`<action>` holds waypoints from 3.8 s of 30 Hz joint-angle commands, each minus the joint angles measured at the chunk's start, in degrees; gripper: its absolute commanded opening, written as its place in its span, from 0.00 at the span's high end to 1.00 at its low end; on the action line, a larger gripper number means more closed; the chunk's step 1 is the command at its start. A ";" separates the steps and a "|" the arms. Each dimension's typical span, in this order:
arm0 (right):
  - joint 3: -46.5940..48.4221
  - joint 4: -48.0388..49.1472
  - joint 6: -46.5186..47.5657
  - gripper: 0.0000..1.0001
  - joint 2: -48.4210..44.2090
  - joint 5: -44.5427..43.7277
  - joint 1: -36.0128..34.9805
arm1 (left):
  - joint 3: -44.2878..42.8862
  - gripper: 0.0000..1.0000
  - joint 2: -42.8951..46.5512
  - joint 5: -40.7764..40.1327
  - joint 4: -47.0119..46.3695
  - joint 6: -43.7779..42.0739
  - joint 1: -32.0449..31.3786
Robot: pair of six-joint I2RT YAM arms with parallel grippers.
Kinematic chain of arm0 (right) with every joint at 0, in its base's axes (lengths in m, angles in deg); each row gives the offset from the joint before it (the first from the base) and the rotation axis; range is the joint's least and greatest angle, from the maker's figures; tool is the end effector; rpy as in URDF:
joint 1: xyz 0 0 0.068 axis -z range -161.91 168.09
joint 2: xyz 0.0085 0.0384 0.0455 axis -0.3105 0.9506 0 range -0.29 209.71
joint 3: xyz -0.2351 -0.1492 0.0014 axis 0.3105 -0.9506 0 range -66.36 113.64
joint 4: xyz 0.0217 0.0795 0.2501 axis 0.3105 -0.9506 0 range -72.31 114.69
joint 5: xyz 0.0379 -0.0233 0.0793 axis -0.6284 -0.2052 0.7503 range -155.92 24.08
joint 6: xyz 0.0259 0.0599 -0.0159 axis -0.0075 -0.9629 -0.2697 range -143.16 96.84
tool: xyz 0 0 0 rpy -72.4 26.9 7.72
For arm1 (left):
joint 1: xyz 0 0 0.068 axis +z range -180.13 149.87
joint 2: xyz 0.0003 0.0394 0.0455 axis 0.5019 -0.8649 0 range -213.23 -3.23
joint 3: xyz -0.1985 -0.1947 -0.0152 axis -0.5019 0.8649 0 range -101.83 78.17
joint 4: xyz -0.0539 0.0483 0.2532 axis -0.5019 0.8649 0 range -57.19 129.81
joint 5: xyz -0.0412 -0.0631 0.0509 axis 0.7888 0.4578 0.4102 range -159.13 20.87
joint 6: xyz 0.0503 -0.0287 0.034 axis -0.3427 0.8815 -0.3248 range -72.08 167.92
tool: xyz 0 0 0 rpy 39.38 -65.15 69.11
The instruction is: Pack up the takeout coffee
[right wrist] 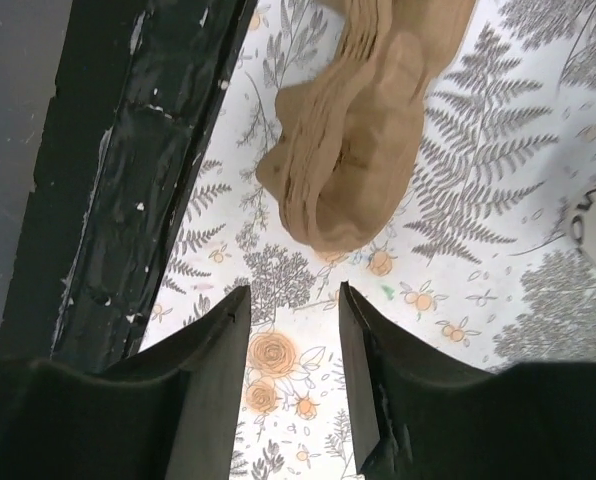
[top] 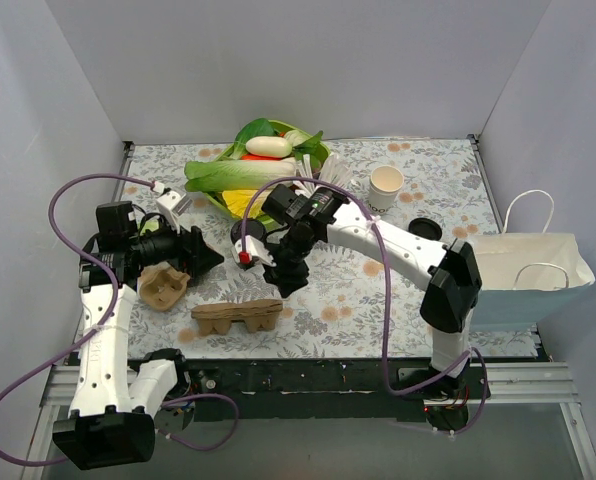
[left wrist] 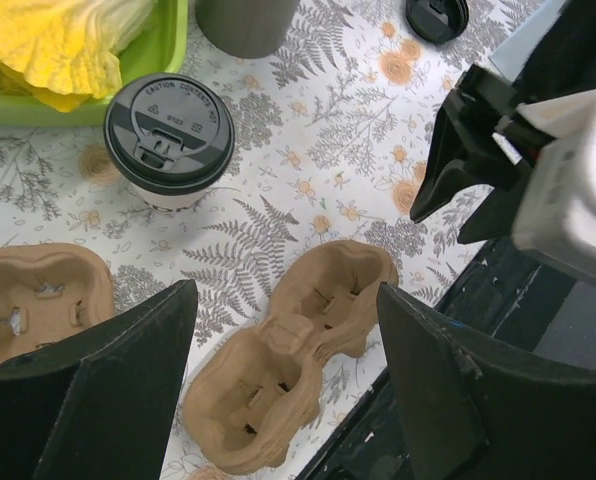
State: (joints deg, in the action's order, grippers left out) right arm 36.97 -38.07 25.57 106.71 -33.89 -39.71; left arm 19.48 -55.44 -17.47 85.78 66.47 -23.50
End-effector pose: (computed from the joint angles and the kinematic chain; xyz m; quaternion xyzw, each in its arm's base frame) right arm 0.1876 0.3510 0.3061 -0.7878 0.5176 0.2848 0.1744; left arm 0.1709 -0.0224 0.3365 -0.0245 0.8511 -0.4371 0.2898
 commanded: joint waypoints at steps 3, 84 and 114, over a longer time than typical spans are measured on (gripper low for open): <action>0.03 -2.19 4.00 0.49 4.96 6.81 3.13 | -1.15 0.28 0.88 -2.79 -5.95 5.62 -0.04; 13.13 -12.03 5.76 0.67 19.39 14.37 3.48 | 0.69 0.28 1.49 -4.99 -6.12 8.44 -0.04; 13.10 -6.69 -5.14 0.99 0.79 -0.91 2.52 | 0.34 0.28 0.44 -2.36 -2.61 -1.39 0.05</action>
State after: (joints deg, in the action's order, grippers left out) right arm 51.90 -47.38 22.77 120.74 -29.50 -36.87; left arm 20.26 -54.96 -22.44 82.11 69.88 -23.50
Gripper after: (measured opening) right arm 0.022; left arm 0.719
